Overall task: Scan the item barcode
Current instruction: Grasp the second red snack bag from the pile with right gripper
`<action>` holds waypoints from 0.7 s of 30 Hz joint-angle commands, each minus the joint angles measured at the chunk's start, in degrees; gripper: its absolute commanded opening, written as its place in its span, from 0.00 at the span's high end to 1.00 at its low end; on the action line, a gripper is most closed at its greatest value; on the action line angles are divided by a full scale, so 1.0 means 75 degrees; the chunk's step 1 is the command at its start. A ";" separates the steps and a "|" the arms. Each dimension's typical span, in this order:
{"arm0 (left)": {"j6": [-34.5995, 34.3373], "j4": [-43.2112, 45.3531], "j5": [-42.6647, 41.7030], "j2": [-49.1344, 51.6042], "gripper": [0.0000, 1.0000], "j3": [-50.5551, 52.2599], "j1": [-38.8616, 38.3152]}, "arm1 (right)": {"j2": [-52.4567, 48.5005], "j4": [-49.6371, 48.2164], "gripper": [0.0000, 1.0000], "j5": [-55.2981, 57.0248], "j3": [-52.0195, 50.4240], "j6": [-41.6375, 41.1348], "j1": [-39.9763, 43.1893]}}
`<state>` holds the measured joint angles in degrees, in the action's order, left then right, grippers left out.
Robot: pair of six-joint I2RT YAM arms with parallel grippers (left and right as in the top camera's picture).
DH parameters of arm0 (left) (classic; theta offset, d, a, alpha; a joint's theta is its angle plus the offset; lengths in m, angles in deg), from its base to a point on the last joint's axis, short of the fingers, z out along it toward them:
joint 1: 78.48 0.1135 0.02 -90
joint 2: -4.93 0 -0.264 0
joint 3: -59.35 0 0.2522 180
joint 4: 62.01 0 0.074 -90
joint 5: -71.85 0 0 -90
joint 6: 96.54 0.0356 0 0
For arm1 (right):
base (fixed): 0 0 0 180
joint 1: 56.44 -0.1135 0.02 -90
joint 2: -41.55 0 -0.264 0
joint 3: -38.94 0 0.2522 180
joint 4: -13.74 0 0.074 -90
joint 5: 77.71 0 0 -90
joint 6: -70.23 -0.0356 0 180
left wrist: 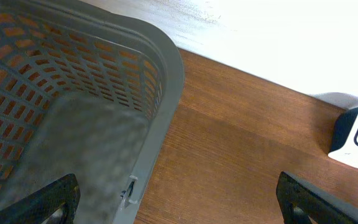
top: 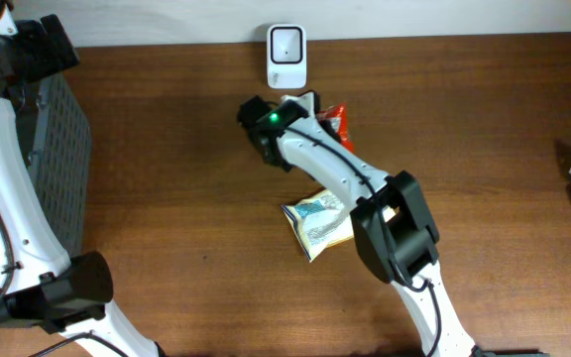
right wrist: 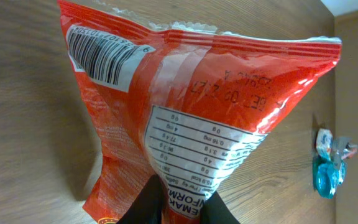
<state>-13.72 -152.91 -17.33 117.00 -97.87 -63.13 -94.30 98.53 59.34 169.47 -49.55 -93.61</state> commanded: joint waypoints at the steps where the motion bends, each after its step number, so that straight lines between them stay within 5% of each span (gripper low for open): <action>1: -0.0070 -0.0009 -0.0029 -0.0061 0.01 -0.0006 0.0026 | 0.0058 -0.0023 0.93 0.0440 -0.0044 -0.0102 -0.0417; 5: -0.0070 -0.0009 -0.0029 -0.0058 0.01 -0.0006 0.0026 | 0.0058 0.0006 0.96 0.2597 -0.0044 -0.0006 -0.0568; 21: -0.0070 -0.0009 -0.0029 -0.0061 0.01 -0.0006 0.0026 | 0.0055 -0.0653 0.95 0.3214 -0.1489 0.0597 0.1827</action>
<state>-13.72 -152.91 -17.33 117.00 -97.87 -63.13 -94.41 93.87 79.05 158.68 -44.76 -81.92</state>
